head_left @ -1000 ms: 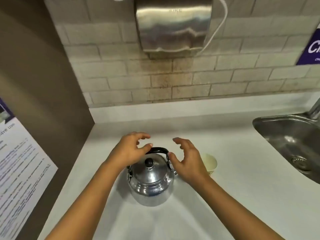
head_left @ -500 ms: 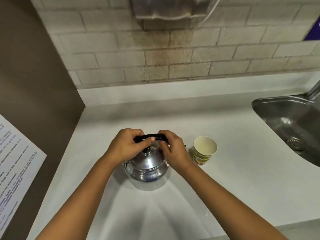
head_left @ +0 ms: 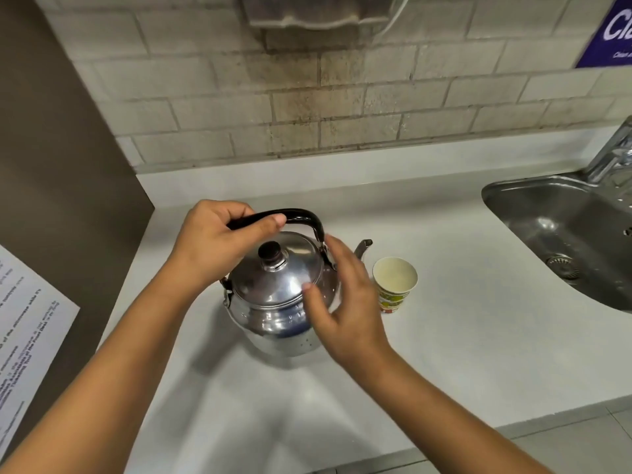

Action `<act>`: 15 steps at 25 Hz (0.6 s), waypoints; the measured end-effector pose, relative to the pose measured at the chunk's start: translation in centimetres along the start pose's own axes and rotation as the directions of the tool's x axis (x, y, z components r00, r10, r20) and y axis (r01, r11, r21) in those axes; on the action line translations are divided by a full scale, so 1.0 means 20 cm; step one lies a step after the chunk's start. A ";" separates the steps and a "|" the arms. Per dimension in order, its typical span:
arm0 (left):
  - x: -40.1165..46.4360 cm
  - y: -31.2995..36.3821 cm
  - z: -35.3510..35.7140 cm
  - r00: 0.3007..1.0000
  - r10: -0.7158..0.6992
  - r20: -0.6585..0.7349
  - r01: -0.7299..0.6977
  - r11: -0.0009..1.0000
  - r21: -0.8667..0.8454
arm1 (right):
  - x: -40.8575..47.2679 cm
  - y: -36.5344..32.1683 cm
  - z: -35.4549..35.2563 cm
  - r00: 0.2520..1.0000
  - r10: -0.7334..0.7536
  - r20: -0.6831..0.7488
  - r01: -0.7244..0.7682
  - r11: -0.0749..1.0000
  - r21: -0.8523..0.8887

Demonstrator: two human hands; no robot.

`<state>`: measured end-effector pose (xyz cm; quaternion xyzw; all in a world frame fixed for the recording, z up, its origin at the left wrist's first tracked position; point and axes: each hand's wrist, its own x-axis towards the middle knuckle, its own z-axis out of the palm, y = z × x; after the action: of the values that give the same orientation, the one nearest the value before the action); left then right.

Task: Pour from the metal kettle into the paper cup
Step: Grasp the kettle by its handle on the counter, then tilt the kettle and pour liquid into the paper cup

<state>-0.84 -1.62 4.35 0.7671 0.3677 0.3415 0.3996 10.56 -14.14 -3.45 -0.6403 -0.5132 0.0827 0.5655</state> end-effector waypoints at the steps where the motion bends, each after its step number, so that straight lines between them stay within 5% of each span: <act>1: 0.00 0.01 0.01 1.000 0.004 0.001 -0.004 1.000 -0.002 | -0.06 0.01 0.01 1.000 0.014 0.007 -0.014 0.999 -0.036; 5: 0.00 0.04 0.05 1.000 0.011 0.013 -0.012 0.999 0.038 | -0.20 0.06 0.04 0.994 0.113 0.006 -0.112 0.990 -0.084; 15: 0.08 0.12 0.20 0.991 -0.028 0.128 -0.001 0.976 0.218 | -0.22 0.18 0.01 0.942 0.336 0.008 -0.331 0.923 0.198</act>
<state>3.84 -2.76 5.03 0.8246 0.3811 0.2454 0.3385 10.34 -16.68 -8.48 -0.6601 -0.3787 0.2196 0.6104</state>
